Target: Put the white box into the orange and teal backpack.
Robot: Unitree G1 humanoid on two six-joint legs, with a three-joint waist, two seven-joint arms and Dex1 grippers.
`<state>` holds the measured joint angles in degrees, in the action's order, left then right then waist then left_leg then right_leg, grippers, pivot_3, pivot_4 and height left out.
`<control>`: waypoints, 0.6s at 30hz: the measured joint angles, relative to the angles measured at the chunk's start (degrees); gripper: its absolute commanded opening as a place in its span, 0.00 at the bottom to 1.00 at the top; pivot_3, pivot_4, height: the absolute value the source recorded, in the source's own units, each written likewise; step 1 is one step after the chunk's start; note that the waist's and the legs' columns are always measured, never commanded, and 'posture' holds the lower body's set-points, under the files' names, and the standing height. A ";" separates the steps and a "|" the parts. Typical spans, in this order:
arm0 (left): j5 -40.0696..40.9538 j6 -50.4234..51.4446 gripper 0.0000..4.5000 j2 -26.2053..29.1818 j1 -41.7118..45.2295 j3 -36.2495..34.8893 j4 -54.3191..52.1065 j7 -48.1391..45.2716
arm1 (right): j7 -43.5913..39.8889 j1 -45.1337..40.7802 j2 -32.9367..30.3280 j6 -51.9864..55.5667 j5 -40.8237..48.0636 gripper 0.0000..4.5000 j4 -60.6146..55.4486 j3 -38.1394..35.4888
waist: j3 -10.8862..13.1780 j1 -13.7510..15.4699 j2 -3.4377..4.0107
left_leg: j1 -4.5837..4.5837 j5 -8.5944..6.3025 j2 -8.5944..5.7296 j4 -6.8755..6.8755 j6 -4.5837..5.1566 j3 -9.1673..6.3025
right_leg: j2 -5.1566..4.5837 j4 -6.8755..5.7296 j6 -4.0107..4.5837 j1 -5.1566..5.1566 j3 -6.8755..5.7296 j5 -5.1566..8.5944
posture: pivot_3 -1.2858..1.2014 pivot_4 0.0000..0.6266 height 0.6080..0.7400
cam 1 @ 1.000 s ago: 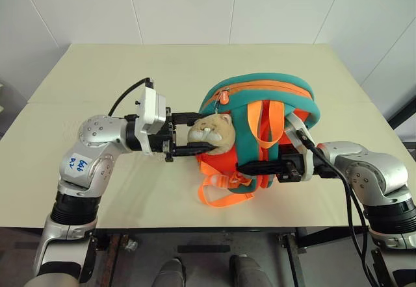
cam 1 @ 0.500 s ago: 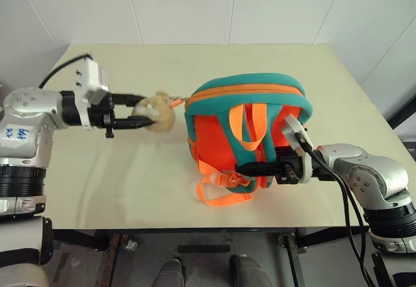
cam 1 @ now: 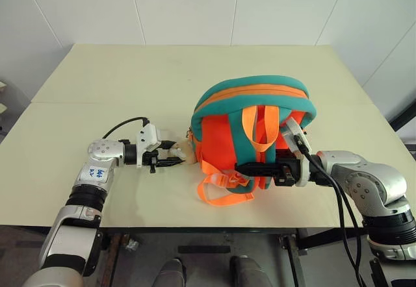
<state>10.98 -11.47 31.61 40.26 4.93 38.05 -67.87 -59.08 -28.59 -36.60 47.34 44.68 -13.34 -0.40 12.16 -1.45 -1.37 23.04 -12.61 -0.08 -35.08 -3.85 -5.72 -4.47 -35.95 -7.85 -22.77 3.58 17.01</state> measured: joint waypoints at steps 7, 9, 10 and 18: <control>5.02 11.45 0.77 2.98 -10.31 -3.12 -18.79 0.36 | 2.88 2.93 0.82 -11.13 -6.59 0.53 0.92 -2.34 | 0.01 -0.06 0.01 | 0.07 -0.07 -0.02 0.06 0.06 -0.06 | -0.05 0.11 -0.05 0.01 -0.01 -0.03 | 0.52 0.24 1.00; 5.94 14.57 0.91 5.94 -13.65 -4.43 -25.65 0.44 | 2.84 4.31 -0.77 -12.57 -7.35 0.68 0.26 -3.90 | 0.02 -0.10 0.02 | 0.09 -0.11 -0.01 0.12 0.07 -0.06 | -0.05 0.12 0.01 -0.03 -0.02 0.01 | 0.52 0.24 1.00; 6.62 16.37 0.98 7.47 -15.21 -5.14 -29.58 0.69 | 2.55 5.14 -1.90 -12.60 -7.32 0.76 -0.11 -5.10 | 0.02 -0.12 0.03 | 0.09 -0.12 0.00 0.14 0.07 -0.06 | -0.05 0.13 0.03 -0.03 -0.02 0.03 | 0.52 0.24 1.00; 14.08 29.54 1.00 11.39 -23.56 -11.48 -47.56 5.25 | -0.39 11.80 -9.62 -14.31 -7.20 0.99 -0.95 -13.27 | 0.03 -0.09 0.04 | 0.05 -0.14 0.00 0.12 0.10 -0.03 | -0.05 0.25 0.07 0.04 -0.03 0.06 | 0.52 0.24 1.00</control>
<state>25.06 18.07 43.00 16.70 -6.54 -9.51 -62.63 -59.48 -16.79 -46.21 33.02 37.48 -14.29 -13.68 12.19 -1.54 -1.33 23.09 -12.75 -0.07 -34.97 -3.75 -5.75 -4.51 -35.70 -7.78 -22.73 3.55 17.07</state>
